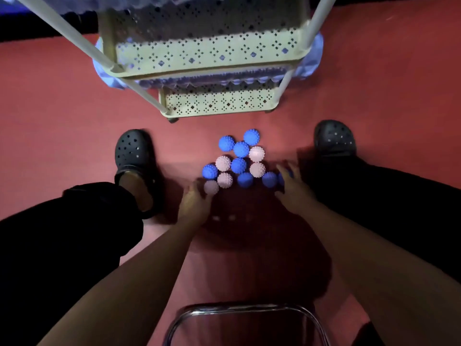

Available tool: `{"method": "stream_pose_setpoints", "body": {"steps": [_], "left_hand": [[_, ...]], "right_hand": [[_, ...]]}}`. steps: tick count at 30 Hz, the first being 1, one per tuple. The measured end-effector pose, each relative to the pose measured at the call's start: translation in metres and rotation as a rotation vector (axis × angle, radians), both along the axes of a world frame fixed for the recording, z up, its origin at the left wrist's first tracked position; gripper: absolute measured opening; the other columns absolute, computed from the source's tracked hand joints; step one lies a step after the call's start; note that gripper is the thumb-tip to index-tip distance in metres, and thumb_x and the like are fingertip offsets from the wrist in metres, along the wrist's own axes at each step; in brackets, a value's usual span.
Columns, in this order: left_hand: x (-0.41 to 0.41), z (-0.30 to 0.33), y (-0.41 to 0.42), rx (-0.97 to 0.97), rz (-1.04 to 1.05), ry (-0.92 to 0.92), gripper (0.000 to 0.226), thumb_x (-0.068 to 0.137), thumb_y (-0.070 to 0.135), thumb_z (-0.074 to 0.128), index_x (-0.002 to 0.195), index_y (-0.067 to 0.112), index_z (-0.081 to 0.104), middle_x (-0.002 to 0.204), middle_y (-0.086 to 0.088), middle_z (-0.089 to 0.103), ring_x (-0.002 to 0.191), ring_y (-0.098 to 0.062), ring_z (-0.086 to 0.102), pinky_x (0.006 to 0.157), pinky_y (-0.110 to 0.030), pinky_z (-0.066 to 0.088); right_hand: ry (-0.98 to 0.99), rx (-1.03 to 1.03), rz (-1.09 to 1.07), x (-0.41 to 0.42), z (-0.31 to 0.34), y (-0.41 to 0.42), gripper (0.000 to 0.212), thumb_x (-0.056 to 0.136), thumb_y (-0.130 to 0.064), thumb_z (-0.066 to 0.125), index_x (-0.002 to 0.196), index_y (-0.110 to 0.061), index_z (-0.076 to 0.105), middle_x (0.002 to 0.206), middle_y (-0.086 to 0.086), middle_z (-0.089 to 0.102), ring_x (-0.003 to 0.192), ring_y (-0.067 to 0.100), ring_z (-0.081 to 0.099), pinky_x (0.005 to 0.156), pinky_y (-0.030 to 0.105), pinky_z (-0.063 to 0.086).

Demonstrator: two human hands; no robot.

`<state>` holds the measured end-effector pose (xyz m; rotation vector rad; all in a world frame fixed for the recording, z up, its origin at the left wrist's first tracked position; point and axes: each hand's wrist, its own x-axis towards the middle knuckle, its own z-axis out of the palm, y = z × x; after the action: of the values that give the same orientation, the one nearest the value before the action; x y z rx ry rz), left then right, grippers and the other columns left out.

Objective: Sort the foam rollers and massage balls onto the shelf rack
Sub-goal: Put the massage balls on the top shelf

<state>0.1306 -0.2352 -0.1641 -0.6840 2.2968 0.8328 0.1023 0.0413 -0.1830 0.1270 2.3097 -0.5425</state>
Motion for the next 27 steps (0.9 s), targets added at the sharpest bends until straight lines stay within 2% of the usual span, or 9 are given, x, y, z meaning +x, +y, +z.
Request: {"method": "stream_pose_setpoints", "body": {"steps": [3, 6, 13, 16, 19, 21, 23, 25, 27], "left_hand": [[0.003, -0.014, 0.0, 0.029, 0.092, 0.027, 0.05, 0.086, 0.048, 0.07, 0.126, 0.02, 0.059, 0.118, -0.008, 0.066, 0.112, -0.028, 0.062, 0.093, -0.04, 0.05], [0.005, -0.026, 0.002, 0.047, 0.13, 0.031, 0.056, 0.084, 0.051, 0.071, 0.128, 0.02, 0.059, 0.12, -0.006, 0.068, 0.114, -0.024, 0.062, 0.095, -0.039, 0.05], [-0.006, -0.037, 0.008, 0.071, 0.24, -0.013, 0.061, 0.079, 0.044, 0.076, 0.128, 0.013, 0.057, 0.123, -0.01, 0.065, 0.115, -0.026, 0.06, 0.089, -0.029, 0.045], [-0.006, -0.036, 0.007, 0.054, 0.163, -0.088, 0.061, 0.078, 0.036, 0.073, 0.13, 0.01, 0.054, 0.124, -0.013, 0.052, 0.122, -0.029, 0.049, 0.102, -0.032, 0.043], [-0.004, -0.032, 0.005, 0.044, 0.17, -0.149, 0.045, 0.078, 0.023, 0.074, 0.119, 0.014, 0.055, 0.115, -0.007, 0.038, 0.106, -0.025, 0.049, 0.097, -0.028, 0.042], [0.0, -0.03, 0.001, 0.076, 0.221, -0.098, 0.035, 0.074, 0.015, 0.074, 0.1, 0.019, 0.051, 0.105, -0.005, 0.048, 0.091, -0.021, 0.053, 0.08, -0.027, 0.046], [0.002, -0.028, -0.003, 0.107, 0.282, -0.049, 0.036, 0.071, 0.01, 0.072, 0.09, 0.023, 0.044, 0.087, 0.0, 0.056, 0.077, -0.02, 0.056, 0.066, -0.029, 0.044], [0.001, -0.025, -0.007, 0.118, 0.286, -0.016, 0.038, 0.071, 0.012, 0.073, 0.095, 0.023, 0.044, 0.08, 0.004, 0.058, 0.073, -0.018, 0.057, 0.067, -0.03, 0.045], [-0.002, -0.022, -0.009, 0.096, 0.265, 0.027, 0.041, 0.076, 0.027, 0.077, 0.103, 0.023, 0.047, 0.08, 0.007, 0.06, 0.075, -0.015, 0.06, 0.073, -0.031, 0.048]], "right_hand": [[0.033, -0.039, -0.052, -0.001, -0.014, 0.003, 0.077, 0.086, -0.016, 0.074, 0.152, -0.015, 0.035, 0.158, 0.008, 0.025, 0.138, 0.03, 0.042, 0.11, 0.04, 0.039], [0.056, -0.028, -0.093, -0.003, -0.023, 0.003, 0.064, 0.086, -0.013, 0.073, 0.144, -0.013, 0.047, 0.149, 0.009, 0.036, 0.124, 0.032, 0.054, 0.101, 0.042, 0.045], [0.095, 0.039, -0.162, -0.005, -0.027, 0.001, 0.058, 0.084, -0.017, 0.075, 0.137, -0.012, 0.053, 0.139, 0.015, 0.037, 0.109, 0.037, 0.058, 0.093, 0.042, 0.047], [0.117, 0.086, -0.182, 0.002, -0.021, 0.001, 0.046, 0.081, -0.021, 0.075, 0.123, -0.008, 0.059, 0.129, 0.015, 0.038, 0.1, 0.035, 0.058, 0.09, 0.039, 0.047], [0.162, 0.066, -0.236, 0.008, -0.018, 0.002, 0.039, 0.073, -0.015, 0.076, 0.106, -0.005, 0.058, 0.119, 0.017, 0.041, 0.095, 0.033, 0.055, 0.086, 0.036, 0.044], [0.182, -0.002, -0.271, 0.009, -0.017, 0.0, 0.038, 0.069, -0.009, 0.077, 0.099, -0.002, 0.054, 0.11, 0.017, 0.047, 0.092, 0.033, 0.054, 0.08, 0.035, 0.039], [0.195, -0.063, -0.277, 0.008, -0.014, -0.004, 0.037, 0.069, -0.006, 0.075, 0.097, -0.003, 0.051, 0.099, 0.014, 0.049, 0.085, 0.032, 0.053, 0.075, 0.037, 0.04], [0.196, -0.094, -0.279, 0.007, -0.012, -0.008, 0.04, 0.068, -0.007, 0.073, 0.1, -0.006, 0.049, 0.1, 0.012, 0.05, 0.081, 0.031, 0.054, 0.074, 0.042, 0.045], [0.176, -0.111, -0.277, 0.006, -0.012, -0.011, 0.048, 0.069, -0.009, 0.073, 0.11, -0.009, 0.049, 0.106, 0.012, 0.052, 0.085, 0.033, 0.057, 0.076, 0.042, 0.048]]}}
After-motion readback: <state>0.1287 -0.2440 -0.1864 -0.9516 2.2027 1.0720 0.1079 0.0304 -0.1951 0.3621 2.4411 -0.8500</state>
